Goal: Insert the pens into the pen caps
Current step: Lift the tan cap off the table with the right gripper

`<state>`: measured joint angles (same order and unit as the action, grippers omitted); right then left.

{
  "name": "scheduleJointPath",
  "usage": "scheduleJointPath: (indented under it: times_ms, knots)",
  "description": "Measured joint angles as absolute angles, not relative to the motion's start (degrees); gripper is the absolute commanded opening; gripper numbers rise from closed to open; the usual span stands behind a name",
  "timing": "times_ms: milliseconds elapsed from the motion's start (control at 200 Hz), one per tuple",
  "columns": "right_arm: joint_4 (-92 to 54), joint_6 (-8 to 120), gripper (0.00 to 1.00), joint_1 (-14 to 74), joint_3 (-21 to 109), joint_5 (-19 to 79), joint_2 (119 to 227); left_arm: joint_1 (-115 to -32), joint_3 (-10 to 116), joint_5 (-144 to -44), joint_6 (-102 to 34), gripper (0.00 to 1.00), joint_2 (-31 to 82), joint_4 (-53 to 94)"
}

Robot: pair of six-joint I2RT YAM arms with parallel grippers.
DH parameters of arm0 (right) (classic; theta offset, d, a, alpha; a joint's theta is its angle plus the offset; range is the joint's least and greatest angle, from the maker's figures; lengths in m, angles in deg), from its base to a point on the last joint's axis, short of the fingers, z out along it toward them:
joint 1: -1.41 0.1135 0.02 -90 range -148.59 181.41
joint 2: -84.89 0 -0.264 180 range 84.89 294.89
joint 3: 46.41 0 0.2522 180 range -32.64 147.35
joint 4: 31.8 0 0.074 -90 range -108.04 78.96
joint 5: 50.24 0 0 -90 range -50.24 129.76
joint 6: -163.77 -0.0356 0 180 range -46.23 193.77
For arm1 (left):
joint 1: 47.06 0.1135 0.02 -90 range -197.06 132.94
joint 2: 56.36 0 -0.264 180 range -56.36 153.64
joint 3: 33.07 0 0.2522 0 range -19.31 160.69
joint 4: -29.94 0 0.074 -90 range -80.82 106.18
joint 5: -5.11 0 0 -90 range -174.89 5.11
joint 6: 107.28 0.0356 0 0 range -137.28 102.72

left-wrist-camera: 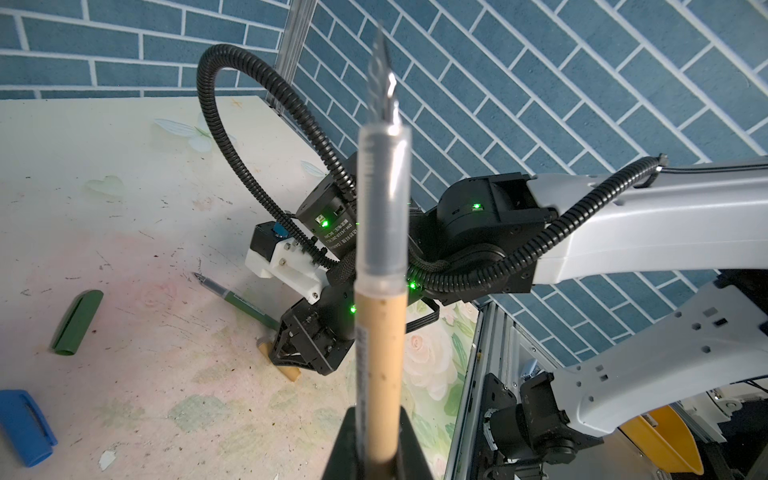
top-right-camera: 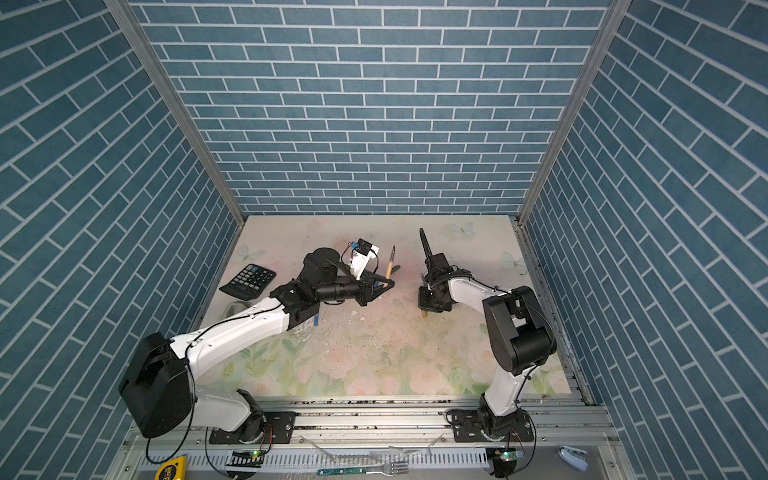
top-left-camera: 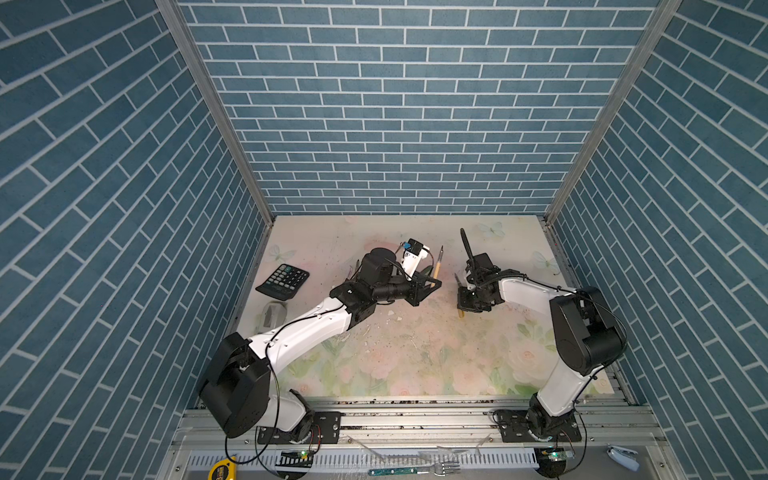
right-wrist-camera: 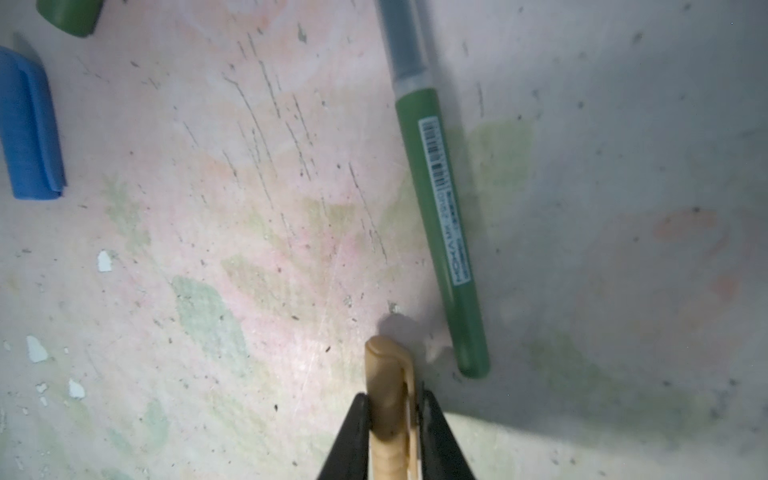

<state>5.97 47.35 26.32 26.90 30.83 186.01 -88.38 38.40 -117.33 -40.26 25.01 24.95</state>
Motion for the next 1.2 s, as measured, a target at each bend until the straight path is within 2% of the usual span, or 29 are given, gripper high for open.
scheduleJointPath:
  times_ms: [200,505,740,1200]
  knots:
    - [8.2,48.4,0.25,28.2,29.2,36.3,187.7,-88.4,38.4,-117.4,-40.1,0.0,25.0,25.0]
    - [8.8,48.7,0.19,30.9,29.5,39.7,187.8,-88.5,38.4,-117.4,-39.9,0.0,25.0,24.8]
    - [9.8,48.5,0.24,32.3,29.5,38.8,187.0,-88.5,38.4,-117.3,-39.7,0.0,25.0,24.6]
    - [9.1,48.1,0.25,32.3,29.5,33.8,187.0,-88.6,38.4,-117.3,-39.4,0.0,25.0,24.4]
